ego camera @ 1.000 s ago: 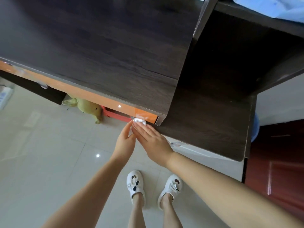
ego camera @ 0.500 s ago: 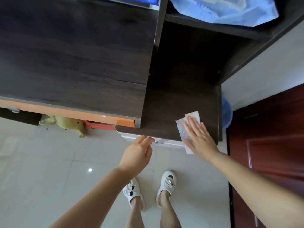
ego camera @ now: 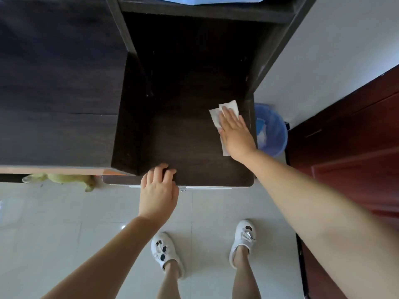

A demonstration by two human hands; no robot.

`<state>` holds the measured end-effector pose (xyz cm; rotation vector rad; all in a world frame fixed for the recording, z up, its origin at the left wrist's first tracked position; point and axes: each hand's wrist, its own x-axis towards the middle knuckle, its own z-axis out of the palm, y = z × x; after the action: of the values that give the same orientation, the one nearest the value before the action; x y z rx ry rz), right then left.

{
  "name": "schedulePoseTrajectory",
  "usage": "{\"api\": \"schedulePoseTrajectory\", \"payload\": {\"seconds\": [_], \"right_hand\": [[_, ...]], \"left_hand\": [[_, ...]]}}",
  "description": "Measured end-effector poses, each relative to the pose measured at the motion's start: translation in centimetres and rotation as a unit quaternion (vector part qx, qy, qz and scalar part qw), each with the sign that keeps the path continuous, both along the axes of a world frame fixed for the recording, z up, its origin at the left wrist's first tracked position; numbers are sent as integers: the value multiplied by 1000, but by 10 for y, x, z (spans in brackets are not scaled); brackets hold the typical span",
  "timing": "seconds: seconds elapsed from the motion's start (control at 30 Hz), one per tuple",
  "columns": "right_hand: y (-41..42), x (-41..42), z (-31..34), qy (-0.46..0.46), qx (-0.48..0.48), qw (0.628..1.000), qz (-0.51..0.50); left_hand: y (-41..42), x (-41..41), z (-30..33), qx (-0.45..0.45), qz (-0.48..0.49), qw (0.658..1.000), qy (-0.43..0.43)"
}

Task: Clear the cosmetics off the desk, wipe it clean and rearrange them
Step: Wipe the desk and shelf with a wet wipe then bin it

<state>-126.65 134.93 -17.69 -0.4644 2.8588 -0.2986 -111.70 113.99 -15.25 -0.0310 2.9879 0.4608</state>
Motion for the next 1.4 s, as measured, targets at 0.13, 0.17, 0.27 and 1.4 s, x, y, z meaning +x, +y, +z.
{"api": "schedulePoseTrajectory", "payload": {"seconds": [0.13, 0.17, 0.27, 1.4], "right_hand": [[46, 4, 14, -44, -99, 994, 18], [59, 2, 19, -52, -115, 992, 8], [105, -8, 38, -77, -131, 988, 6], [274, -126, -269, -116, -104, 984, -87]], "left_hand": [[47, -21, 18, 57, 13, 998, -21], [63, -27, 23, 66, 13, 997, -23], [121, -46, 33, 90, 17, 995, -29], [327, -99, -325, -43, -116, 990, -68]]}}
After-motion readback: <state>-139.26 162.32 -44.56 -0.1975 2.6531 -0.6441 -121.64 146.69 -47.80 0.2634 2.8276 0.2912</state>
